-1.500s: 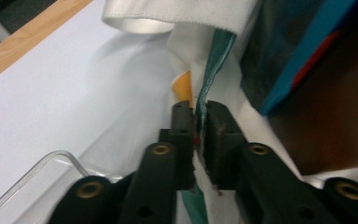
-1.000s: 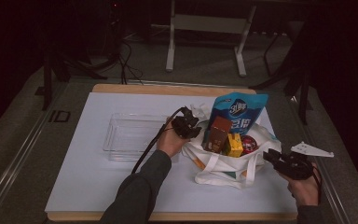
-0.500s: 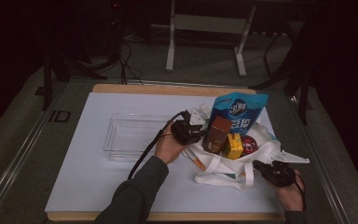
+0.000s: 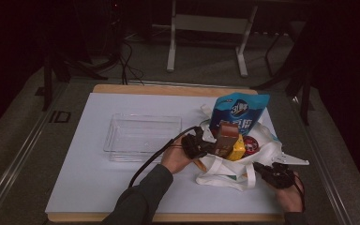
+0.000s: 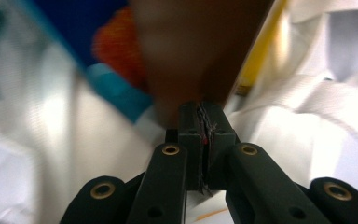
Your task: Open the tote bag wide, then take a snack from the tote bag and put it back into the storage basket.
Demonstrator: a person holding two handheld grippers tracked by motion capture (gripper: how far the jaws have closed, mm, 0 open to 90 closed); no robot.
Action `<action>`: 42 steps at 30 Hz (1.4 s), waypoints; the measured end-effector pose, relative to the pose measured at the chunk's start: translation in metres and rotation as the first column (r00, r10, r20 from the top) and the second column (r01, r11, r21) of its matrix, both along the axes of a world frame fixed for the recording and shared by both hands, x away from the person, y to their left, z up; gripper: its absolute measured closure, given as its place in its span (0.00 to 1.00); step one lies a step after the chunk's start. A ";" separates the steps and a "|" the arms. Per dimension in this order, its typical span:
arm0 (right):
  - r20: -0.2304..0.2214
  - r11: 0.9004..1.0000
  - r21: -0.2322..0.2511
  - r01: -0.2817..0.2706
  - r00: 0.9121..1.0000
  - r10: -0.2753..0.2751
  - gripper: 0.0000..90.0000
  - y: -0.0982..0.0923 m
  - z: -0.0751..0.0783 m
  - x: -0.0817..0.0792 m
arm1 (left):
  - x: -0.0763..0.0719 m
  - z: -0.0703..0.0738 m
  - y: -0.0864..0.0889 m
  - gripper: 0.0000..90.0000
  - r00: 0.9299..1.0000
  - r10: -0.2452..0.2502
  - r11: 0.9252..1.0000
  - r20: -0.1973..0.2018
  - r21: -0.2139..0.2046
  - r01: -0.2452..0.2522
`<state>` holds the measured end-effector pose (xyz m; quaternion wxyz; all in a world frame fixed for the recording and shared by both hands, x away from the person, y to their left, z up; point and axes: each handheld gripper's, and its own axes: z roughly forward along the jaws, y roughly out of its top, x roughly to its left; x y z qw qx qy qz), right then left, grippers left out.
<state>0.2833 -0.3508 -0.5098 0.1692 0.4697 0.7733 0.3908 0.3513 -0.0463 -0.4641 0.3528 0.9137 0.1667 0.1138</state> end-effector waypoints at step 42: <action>0.010 1.000 -0.002 -0.007 1.000 0.007 0.92 0.001 -0.007 0.002 | 0.028 0.045 0.026 0.22 0.995 -0.092 0.897 0.029 -0.432 0.096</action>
